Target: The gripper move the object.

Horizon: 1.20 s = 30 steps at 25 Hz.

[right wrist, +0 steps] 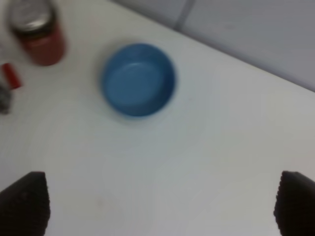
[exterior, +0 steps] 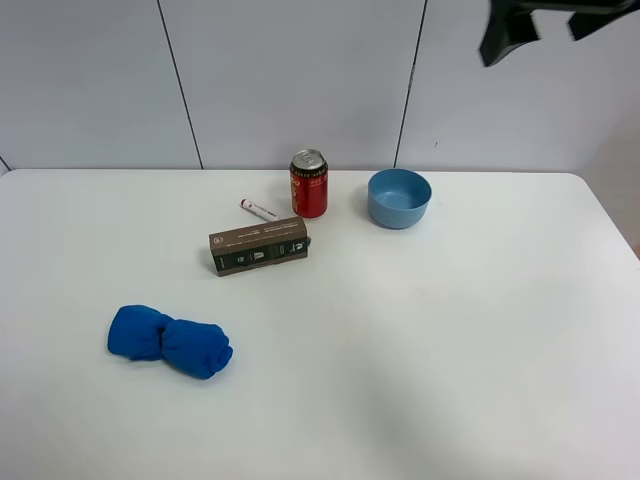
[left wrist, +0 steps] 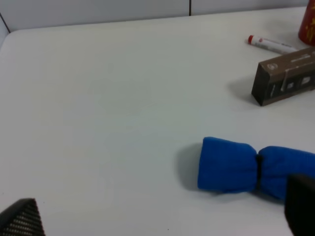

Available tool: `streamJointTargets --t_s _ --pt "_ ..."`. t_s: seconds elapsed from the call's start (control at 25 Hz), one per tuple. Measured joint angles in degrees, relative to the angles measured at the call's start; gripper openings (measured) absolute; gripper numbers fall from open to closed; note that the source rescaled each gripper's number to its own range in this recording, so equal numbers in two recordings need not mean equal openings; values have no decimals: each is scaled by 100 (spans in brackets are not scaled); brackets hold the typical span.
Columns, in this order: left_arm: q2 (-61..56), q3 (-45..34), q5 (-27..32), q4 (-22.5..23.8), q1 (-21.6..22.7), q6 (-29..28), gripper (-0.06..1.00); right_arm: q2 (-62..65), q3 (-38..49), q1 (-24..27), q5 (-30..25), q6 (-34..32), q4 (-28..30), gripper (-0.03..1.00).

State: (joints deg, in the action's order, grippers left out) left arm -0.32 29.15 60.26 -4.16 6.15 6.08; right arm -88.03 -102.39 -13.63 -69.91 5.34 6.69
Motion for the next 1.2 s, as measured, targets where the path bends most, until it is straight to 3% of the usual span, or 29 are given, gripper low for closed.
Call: streamJointTargets --t_s 0.16,0.4,1.0,1.2 --pt "0 0 0 -1 0 0 100 471 339 896 9 101 -5 84" --pt "0 0 0 -1 0 0 100 1732 1823 1856 -14 142 1 84" --pt "0 0 0 -6 0 0 100 5886 4519 2056 -18 -44 -322 84" --pt "0 0 0 -6 0 0 100 7649 5623 2056 289 -43 -338 84"
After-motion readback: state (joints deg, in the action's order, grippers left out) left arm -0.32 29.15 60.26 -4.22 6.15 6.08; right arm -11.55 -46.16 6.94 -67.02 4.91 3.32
